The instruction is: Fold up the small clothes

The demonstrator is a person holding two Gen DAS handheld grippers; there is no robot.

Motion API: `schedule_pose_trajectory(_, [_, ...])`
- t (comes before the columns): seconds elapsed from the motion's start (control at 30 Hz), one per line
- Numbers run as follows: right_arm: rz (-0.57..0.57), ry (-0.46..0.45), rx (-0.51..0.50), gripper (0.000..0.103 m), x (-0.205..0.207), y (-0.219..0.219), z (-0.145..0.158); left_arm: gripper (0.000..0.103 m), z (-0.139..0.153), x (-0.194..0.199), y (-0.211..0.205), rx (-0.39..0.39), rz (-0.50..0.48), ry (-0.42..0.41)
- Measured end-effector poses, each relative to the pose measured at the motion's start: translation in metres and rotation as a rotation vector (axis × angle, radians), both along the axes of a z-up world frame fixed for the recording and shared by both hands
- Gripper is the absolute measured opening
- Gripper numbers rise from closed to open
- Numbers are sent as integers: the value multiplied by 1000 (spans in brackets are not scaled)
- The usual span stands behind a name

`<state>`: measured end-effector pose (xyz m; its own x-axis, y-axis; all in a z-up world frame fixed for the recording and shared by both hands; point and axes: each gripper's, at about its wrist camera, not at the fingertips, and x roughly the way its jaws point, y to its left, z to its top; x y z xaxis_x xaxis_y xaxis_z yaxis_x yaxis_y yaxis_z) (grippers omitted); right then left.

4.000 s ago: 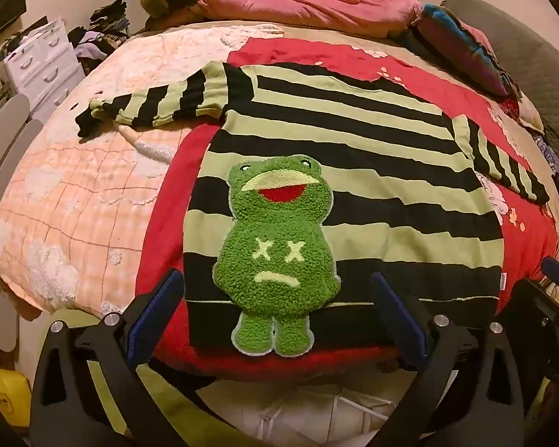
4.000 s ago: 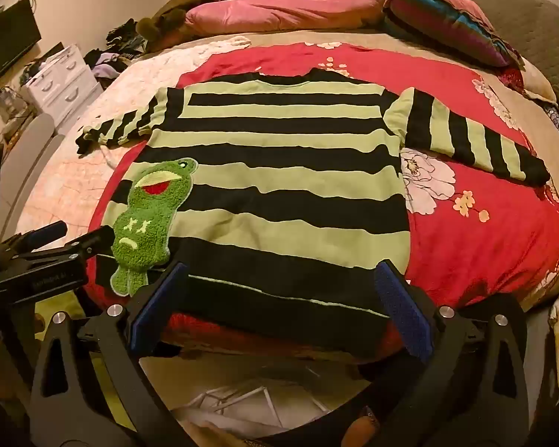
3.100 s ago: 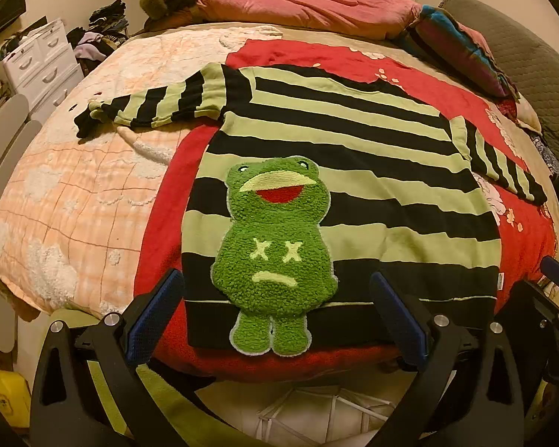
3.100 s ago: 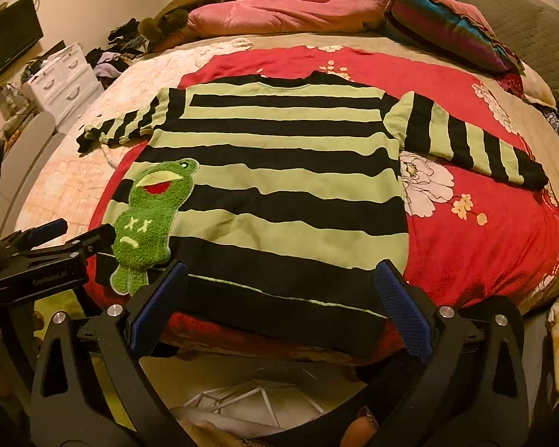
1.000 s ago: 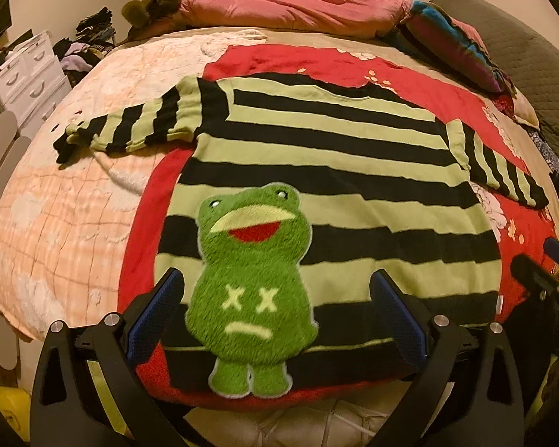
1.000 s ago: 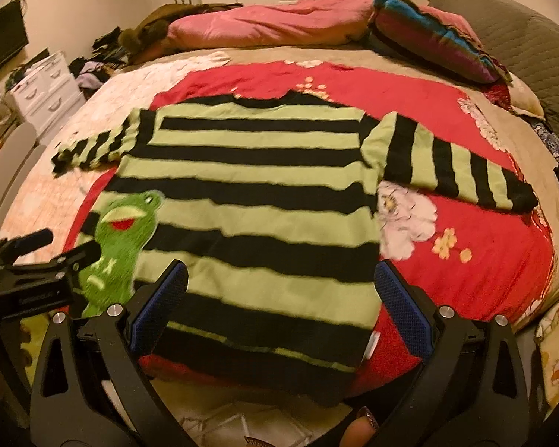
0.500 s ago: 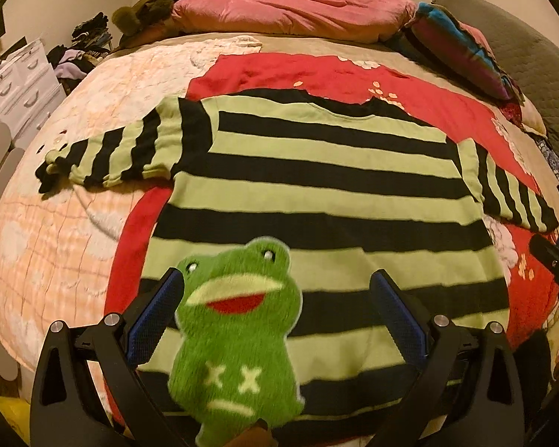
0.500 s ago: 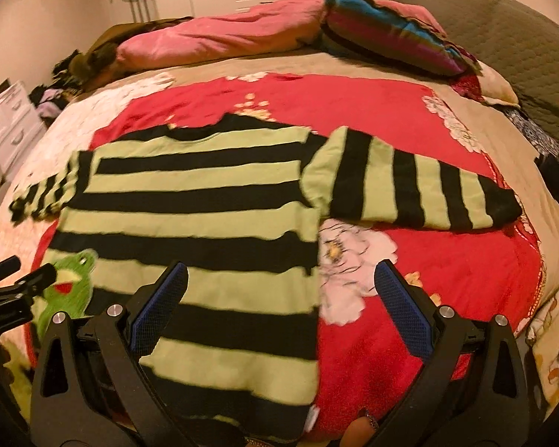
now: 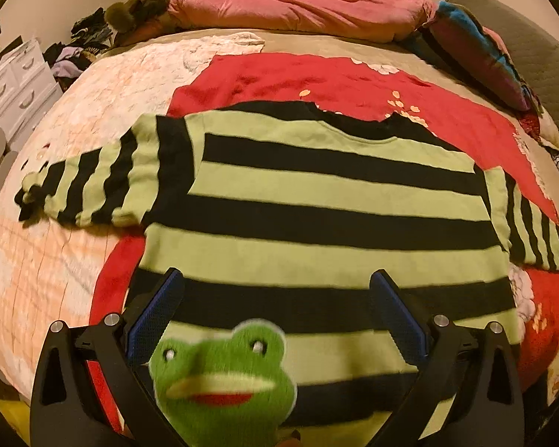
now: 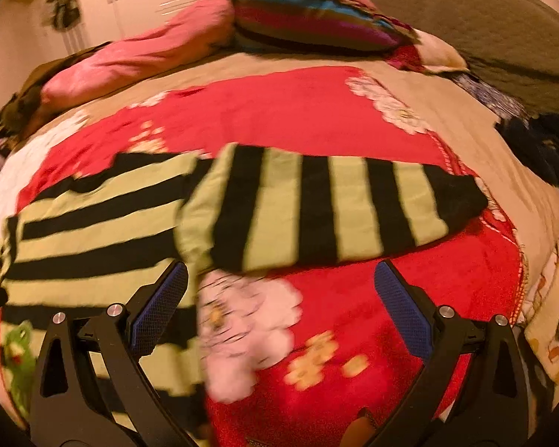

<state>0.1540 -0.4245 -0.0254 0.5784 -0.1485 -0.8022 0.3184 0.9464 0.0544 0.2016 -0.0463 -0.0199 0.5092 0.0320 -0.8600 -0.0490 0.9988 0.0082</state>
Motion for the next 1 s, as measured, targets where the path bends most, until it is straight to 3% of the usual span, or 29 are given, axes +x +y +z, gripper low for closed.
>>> schedule_pose_trajectory(0.33, [-256, 74, -48, 94, 21, -115, -32, 99, -25, 36, -16, 36, -25, 36])
schedule_pose_trajectory(0.5, [-360, 102, 10, 94, 18, -168, -49, 99, -38, 46, -19, 28, -34, 51])
schedule_pose_trajectory(0.77, [-412, 121, 23, 94, 21, -206, -61, 99, -78, 49, -26, 34, -71, 126])
schedule_pose_trajectory(0.93, [-396, 114, 48, 94, 33, -211, -66, 99, -79, 43, -26, 29, -69, 99])
schedule_pose_trajectory(1.0, [-385, 82, 71, 83, 38, -211, -64, 99, -79, 41, -24, 25, -66, 98])
